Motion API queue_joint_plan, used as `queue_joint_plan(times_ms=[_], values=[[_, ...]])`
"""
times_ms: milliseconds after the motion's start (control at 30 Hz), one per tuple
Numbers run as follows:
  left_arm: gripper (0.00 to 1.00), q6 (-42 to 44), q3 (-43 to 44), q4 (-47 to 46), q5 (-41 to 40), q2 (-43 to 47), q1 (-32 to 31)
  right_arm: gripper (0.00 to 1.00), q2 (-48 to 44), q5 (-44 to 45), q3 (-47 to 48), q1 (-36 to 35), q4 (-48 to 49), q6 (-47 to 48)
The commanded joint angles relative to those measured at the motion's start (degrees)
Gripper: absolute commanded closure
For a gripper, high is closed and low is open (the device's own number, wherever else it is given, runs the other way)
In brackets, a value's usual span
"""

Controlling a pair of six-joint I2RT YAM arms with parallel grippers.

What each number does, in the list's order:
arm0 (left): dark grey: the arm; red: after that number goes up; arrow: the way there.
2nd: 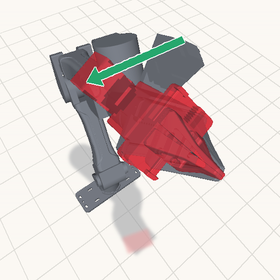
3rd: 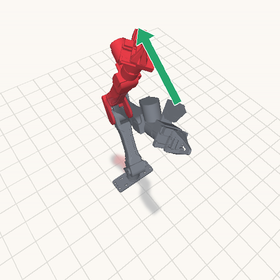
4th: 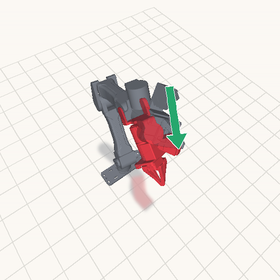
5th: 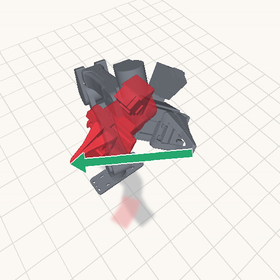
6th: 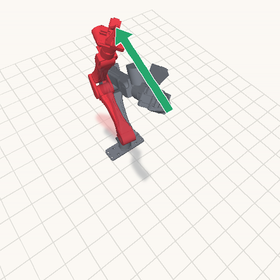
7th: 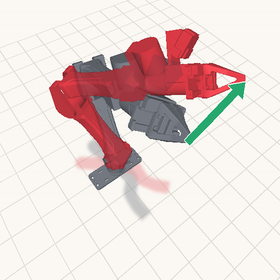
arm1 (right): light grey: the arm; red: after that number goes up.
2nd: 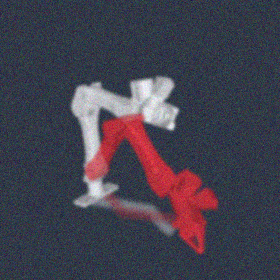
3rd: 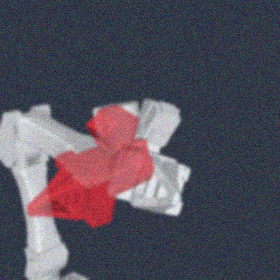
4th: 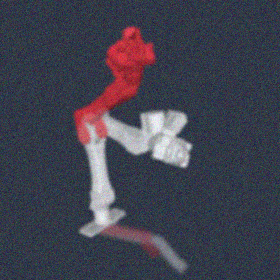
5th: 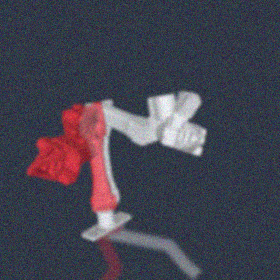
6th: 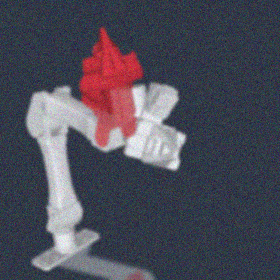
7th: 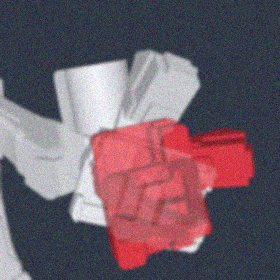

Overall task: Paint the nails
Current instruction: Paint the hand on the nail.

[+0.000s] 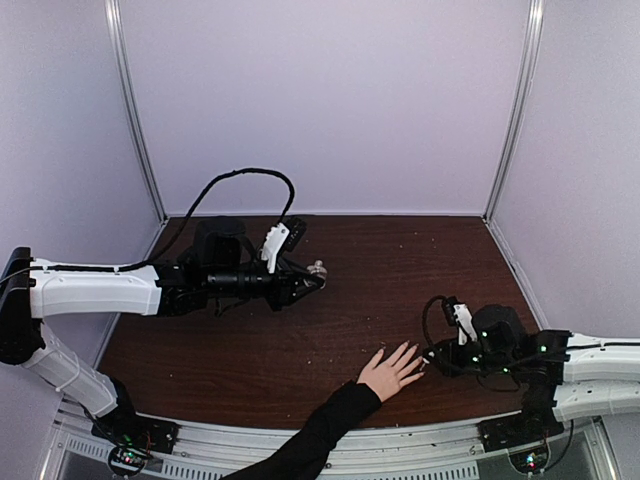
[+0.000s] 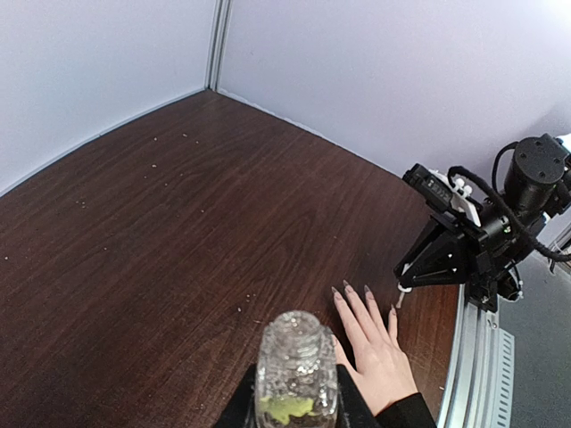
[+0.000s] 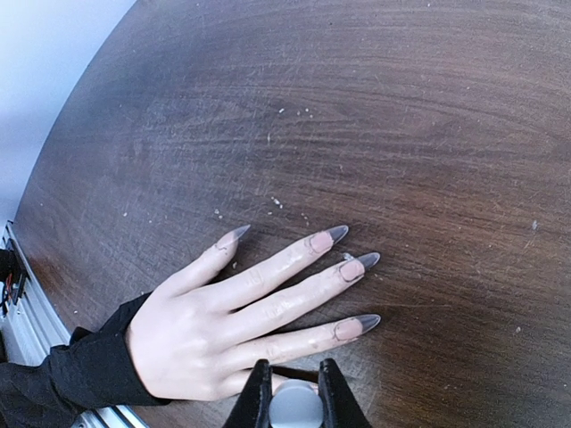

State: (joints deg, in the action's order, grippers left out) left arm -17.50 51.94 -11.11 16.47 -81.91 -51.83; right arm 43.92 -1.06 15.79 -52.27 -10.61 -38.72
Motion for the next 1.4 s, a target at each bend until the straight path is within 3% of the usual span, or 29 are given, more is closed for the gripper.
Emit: queue_joint_plan(times_ms=[0, 1367], values=[[1.00, 1.10, -0.22, -3.68, -0.64, 1.40, 0.33, 1.00, 2.20, -1.55, 0.18, -0.28, 2.04, 1.05], [1.00, 1.36, -0.52, -3.61, -1.05, 1.58, 0.35, 1.00, 5.00, 4.34, 1.17, -0.38, -2.19, -1.13]])
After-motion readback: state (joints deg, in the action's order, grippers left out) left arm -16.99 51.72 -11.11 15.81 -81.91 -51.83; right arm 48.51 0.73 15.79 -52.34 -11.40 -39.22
